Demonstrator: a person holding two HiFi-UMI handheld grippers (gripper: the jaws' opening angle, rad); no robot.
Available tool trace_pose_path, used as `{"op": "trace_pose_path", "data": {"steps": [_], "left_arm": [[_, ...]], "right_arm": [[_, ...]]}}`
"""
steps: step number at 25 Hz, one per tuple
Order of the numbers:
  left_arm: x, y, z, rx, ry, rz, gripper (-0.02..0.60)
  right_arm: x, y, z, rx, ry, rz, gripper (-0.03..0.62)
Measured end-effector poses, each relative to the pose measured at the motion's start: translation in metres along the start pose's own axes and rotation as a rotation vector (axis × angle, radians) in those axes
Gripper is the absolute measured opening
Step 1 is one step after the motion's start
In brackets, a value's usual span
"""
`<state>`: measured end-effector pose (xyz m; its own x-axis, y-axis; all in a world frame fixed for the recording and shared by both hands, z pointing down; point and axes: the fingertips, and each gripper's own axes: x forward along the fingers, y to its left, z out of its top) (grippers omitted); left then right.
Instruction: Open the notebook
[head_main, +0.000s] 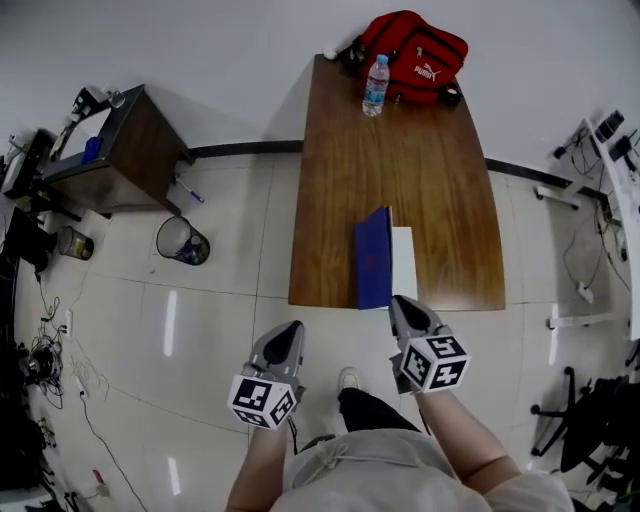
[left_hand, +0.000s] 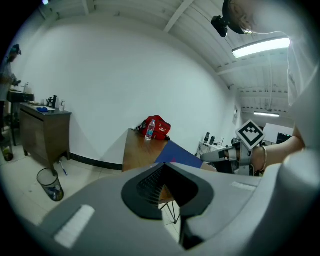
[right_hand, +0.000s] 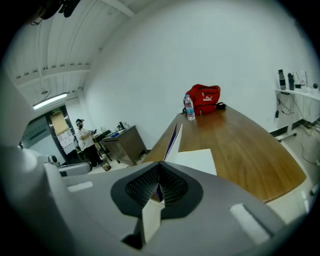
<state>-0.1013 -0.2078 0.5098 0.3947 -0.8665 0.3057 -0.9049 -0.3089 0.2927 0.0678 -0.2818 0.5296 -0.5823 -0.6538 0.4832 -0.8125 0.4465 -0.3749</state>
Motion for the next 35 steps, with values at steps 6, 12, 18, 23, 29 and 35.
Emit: {"op": "trace_pose_path", "data": {"steps": [6,12,18,23,29,35], "left_arm": [[-0.038,0.039,0.006,0.013,-0.020,0.119,0.005],[-0.068,0.071,-0.025,-0.041,0.015,0.223,0.005],[-0.092,0.085,-0.062,-0.073,0.078,0.293,0.005],[-0.099,0.090,-0.072,-0.090,0.081,0.301,0.005],[-0.075,0.078,-0.036,-0.046,0.019,0.235,0.005],[-0.044,0.044,0.035,0.072,-0.081,0.116,0.005]], "right_arm": [[0.039,0.088,-0.002,-0.043,0.053,0.187,0.012],[0.077,0.129,-0.050,-0.077,0.145,0.274,0.015],[0.115,0.128,-0.116,-0.118,0.269,0.247,0.003],[0.126,0.129,-0.126,-0.098,0.277,0.244,0.002],[0.102,0.115,-0.069,-0.100,0.151,0.227,0.003],[0.047,0.081,0.018,-0.101,-0.072,0.159,0.002]]}}
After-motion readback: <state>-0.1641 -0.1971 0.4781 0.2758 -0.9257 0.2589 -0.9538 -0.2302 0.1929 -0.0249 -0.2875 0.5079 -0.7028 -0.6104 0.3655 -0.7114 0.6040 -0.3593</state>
